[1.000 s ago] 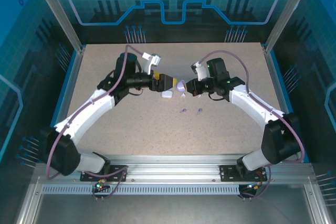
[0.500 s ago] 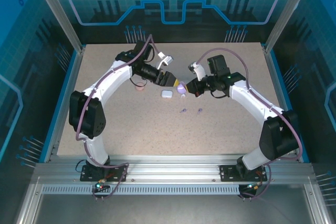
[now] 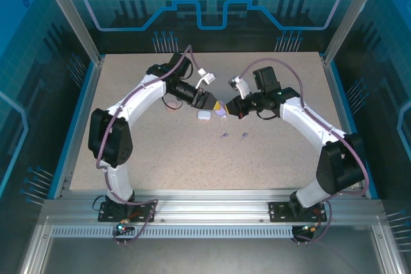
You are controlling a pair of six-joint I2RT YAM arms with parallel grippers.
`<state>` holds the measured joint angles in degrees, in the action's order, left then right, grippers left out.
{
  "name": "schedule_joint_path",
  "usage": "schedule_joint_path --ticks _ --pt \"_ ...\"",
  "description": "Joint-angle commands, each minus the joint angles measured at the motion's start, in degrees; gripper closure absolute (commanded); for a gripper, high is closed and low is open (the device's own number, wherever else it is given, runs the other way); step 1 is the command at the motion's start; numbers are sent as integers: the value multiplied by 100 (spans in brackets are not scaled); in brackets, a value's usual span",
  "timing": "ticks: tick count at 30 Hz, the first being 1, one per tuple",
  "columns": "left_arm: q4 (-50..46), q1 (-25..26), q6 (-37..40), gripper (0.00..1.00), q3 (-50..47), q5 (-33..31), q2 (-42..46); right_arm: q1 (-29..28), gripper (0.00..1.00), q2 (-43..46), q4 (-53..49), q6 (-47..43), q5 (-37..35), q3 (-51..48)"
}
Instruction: Insert the wireless bluetooth earbuds into the charging case
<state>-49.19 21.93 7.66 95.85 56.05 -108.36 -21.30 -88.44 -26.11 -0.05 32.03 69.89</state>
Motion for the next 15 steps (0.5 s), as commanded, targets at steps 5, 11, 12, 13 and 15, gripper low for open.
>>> schedule_joint_path --ticks 5,11,12,13,15 --pt "75 68 57 44 -59 252 -93 46 100 -63 11 72 221 314" --pt "86 106 52 48 -46 282 -146 21 100 -103 9 88 224 367" --pt "98 107 68 50 -44 292 -151 12 100 -109 7 90 217 368" --pt "94 116 69 51 -41 301 -164 7 100 -116 18 92 215 368" --pt "102 125 65 52 -32 307 -176 -8 100 -128 14 92 224 383"
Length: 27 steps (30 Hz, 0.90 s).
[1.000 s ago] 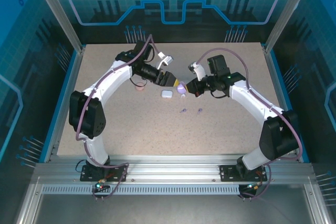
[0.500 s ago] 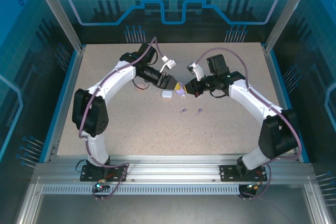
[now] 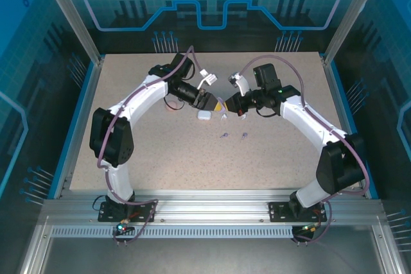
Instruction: Insert the wireless bluetooth earbuds into the charging case
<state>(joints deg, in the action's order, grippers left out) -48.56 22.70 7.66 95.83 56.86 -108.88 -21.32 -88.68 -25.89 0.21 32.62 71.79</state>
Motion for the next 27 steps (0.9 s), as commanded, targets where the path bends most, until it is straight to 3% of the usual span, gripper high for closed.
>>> schedule_joint_path --ticks 1,14,27 --pt "44 56 61 53 -21 225 -129 -13 100 -106 -13 66 159 195" --pt "53 92 54 64 67 238 -183 -26 100 -123 -12 69 147 230" --pt "155 82 -28 65 224 181 -203 -31 100 -96 -100 -20 113 195"
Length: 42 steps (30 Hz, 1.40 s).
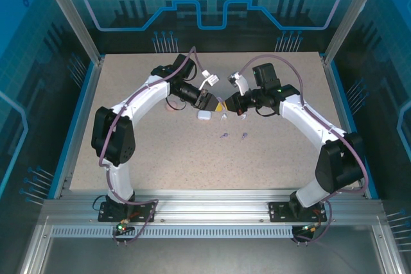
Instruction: Insert the wireless bluetooth earbuds into the charging case
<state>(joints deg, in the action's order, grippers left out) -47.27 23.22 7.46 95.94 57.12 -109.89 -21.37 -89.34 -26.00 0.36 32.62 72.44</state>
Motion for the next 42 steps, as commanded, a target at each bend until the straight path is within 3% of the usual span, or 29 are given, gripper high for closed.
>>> schedule_joint_path --ticks 1,9,14,24,28,30,37,42 --pt "17 24 0 65 236 157 -103 -26 100 -31 -89 -37 108 123" --pt "7 -6 9 65 272 139 -114 -17 100 -31 -76 -67 96 67" --pt "16 -7 18 71 272 135 -135 -16 100 -57 -67 -73 122 68" --pt "107 -13 -19 97 278 118 -105 42 100 -2 -84 27 62 110" --pt "295 -62 -55 100 121 -11 51 238 65 267 -115 437 -100 180" --pt "639 -123 -207 100 -116 -89 265 339 54 471 -216 585 -175 202" --pt "2182 -217 -839 100 -1242 -538 1299 464 32 1278 -572 1289 -763 -50" --pt "3472 -218 -1442 100 -2196 -1088 2080 401 30 1423 -774 2226 -1469 -349"
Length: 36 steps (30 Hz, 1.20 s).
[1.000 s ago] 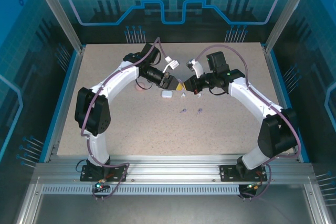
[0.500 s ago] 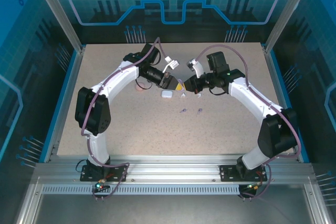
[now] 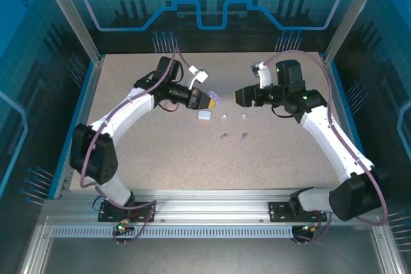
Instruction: Insert the wireless bluetooth earbuds into the charging case
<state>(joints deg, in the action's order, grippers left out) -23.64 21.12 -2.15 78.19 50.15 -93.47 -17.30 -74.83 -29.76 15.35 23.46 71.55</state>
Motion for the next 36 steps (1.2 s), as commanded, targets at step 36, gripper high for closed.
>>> schedule_joint_path --ticks 36 --pt "5625 404 -1376 100 -3834 -4224 3306 -2438 42 -3645 -1806 6643 -3739 781"
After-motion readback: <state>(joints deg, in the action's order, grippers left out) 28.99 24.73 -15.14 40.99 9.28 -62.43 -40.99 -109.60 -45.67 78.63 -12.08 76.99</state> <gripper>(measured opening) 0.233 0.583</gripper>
